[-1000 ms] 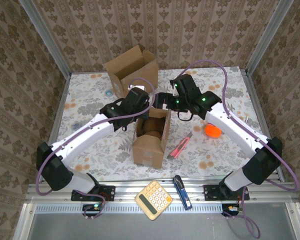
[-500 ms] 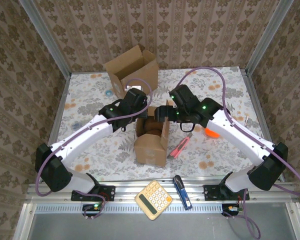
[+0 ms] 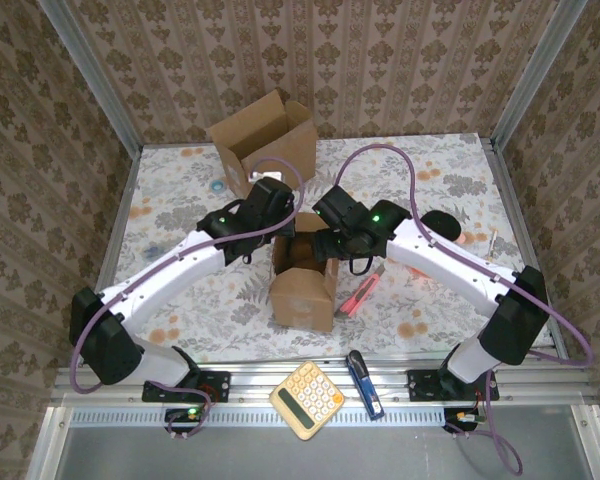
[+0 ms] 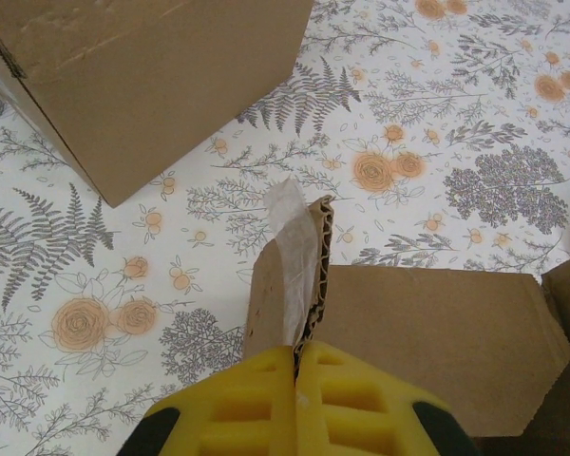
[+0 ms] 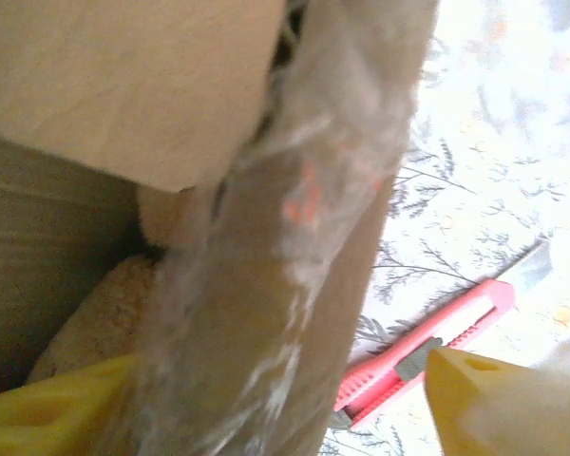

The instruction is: Unpack the express box

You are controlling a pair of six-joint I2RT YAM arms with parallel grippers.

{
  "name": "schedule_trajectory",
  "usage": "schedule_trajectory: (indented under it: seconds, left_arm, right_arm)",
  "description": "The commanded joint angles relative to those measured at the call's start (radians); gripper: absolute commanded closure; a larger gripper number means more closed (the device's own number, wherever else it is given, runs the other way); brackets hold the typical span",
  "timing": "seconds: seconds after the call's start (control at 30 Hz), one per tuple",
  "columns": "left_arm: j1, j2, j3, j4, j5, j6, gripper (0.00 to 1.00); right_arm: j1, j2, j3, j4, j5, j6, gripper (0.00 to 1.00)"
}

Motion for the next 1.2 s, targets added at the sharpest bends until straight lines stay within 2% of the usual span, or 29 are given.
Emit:
schedule_trajectory:
  seconds: [0.0,0.2,0.3,0.43,0.47,0.5,0.53,0.57,0.6,0.7,0.83,0.9,0.97,1.03,1.17]
  left_arm:
    - [0.002,-0.046,-0.018,-0.017,0.007,-0.019,1.00]
    - [0.005,-0.112,-0.028,-0.021,0.013,0.016,1.00]
    - [0.011,-0.140,-0.030,0.010,0.055,0.074,0.81]
    - [0.022,-0.135,0.023,0.045,0.147,0.187,0.51]
    - [0.026,-0.123,0.054,0.042,0.170,0.223,0.42]
    - [0.029,-0.108,0.091,0.026,0.185,0.252,0.37]
    - [0.032,-0.086,0.134,0.007,0.209,0.289,0.26]
    - [0.036,-0.063,0.178,-0.004,0.249,0.337,0.10]
    - [0.039,-0.042,0.213,-0.013,0.278,0.372,0.00]
    - [0.045,0.036,0.318,-0.040,0.343,0.472,0.00]
    - [0.055,0.148,0.416,-0.081,0.369,0.584,0.00]
    - [0.058,0.185,0.425,-0.085,0.366,0.631,0.04]
    - [0.063,0.205,0.410,-0.084,0.355,0.658,0.15]
    - [0.063,0.198,0.361,-0.055,0.346,0.668,0.22]
    - [0.058,0.139,0.219,0.050,0.372,0.686,0.23]
  right_arm:
    - [0.000,0.012,0.048,-0.079,0.111,0.003,0.36]
    - [-0.012,0.012,0.071,-0.074,0.123,-0.040,0.65]
    - [-0.018,0.008,0.072,-0.049,0.105,-0.085,0.79]
    - [-0.030,-0.005,0.079,-0.010,0.071,-0.183,0.97]
    - [-0.035,-0.009,0.081,-0.001,0.057,-0.219,1.00]
    - [-0.039,-0.012,0.085,0.005,0.049,-0.244,1.00]
    - [-0.045,-0.017,0.092,0.008,0.038,-0.272,1.00]
    - [-0.052,-0.020,0.094,0.015,0.018,-0.304,1.00]
    - [-0.058,-0.025,0.096,0.022,0.000,-0.328,1.00]
    - [-0.084,-0.037,0.099,0.041,-0.076,-0.381,1.00]
    - [-0.122,-0.056,0.074,0.078,-0.174,-0.413,1.00]
    - [-0.141,-0.066,0.056,0.097,-0.215,-0.412,1.00]
    - [-0.160,-0.078,0.031,0.116,-0.252,-0.406,1.00]
    - [-0.176,-0.087,0.009,0.135,-0.289,-0.398,1.00]
    - [-0.212,-0.101,-0.029,0.186,-0.369,-0.371,1.00]
